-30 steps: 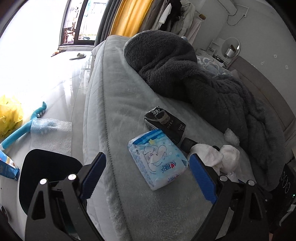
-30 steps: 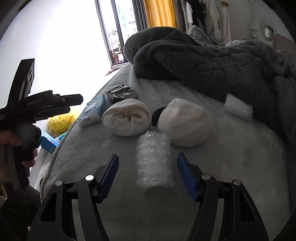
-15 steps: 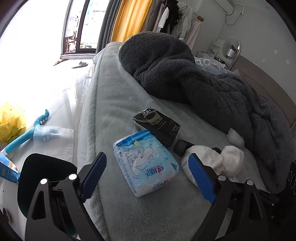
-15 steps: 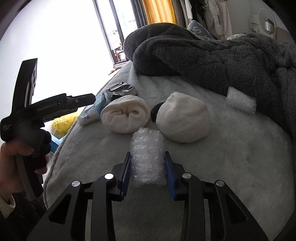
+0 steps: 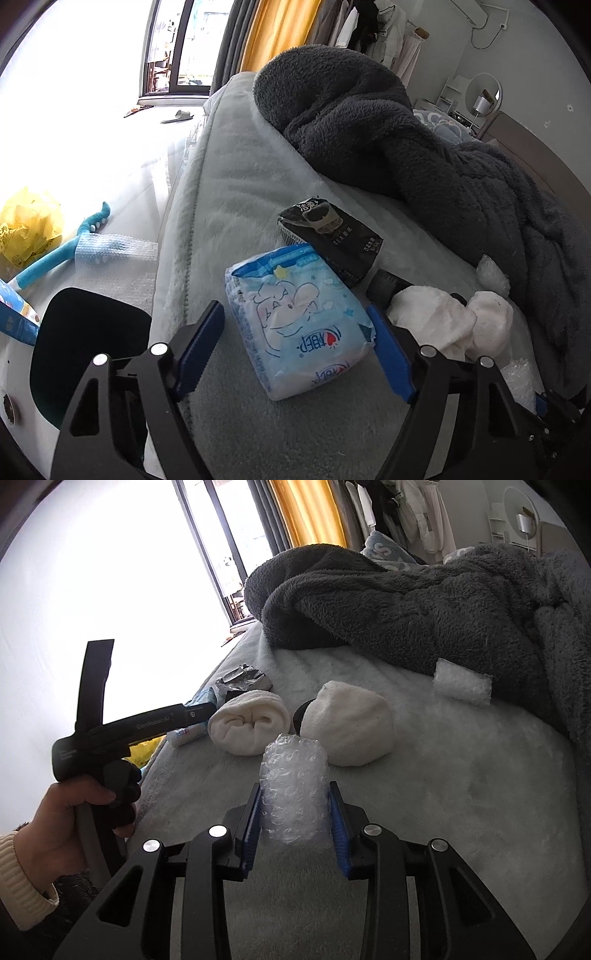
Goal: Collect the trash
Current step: 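Grasp the bubble wrap with the right tool while the left tool grasps the wipes pack, then carry both items over the bin and open the left tool to drop the wipes pack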
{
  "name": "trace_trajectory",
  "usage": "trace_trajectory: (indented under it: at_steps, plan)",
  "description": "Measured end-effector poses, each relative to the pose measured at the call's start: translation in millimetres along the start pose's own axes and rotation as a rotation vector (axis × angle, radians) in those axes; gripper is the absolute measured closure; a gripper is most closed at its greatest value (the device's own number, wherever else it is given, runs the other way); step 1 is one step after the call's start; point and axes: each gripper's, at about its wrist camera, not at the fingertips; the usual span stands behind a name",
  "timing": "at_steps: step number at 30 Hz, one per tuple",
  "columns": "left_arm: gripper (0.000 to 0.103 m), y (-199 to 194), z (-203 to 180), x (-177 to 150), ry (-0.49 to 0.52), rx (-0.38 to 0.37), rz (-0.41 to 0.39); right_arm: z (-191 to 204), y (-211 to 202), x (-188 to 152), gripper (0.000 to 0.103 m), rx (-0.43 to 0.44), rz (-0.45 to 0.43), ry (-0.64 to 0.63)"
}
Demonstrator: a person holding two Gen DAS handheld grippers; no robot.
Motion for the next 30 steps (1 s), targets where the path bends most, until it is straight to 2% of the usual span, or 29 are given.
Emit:
trace_trajectory:
  at_steps: [9, 14, 19, 23, 30]
  plan:
    - [0.036, -0.1, -7.6, -2.8, 0.057, 0.009, -0.005, -1.1, -4.0, 3.2, 0.068, 0.003, -0.008, 0.009]
    - [0.036, -3.9, -5.2, -2.2, 0.060, -0.032, -0.009, 8.5, -1.5, 9.3, 0.068, 0.015, -0.014, 0.005]
    - [0.036, -12.8, -3.5, -0.7, 0.109, -0.075, -0.019, 21.1, 6.0, 19.4, 0.068, 0.032, -0.022, 0.008]
    - [0.036, -20.3, 4.1, 1.7, 0.157, -0.078, -0.041, 32.9, 15.5, 26.2, 0.068, 0.043, -0.034, 0.011]
    - [0.036, -36.0, 24.5, 10.1, 0.185, -0.122, -0.079, 53.9, 37.6, 37.6, 0.068, 0.056, -0.027, 0.030]
Point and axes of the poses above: each gripper's, at about its wrist camera, not at the fingertips, and y roughly the way its jaws point, z to its left, x to its top, and after that the axes turned 6 degrees about -z, right-handed
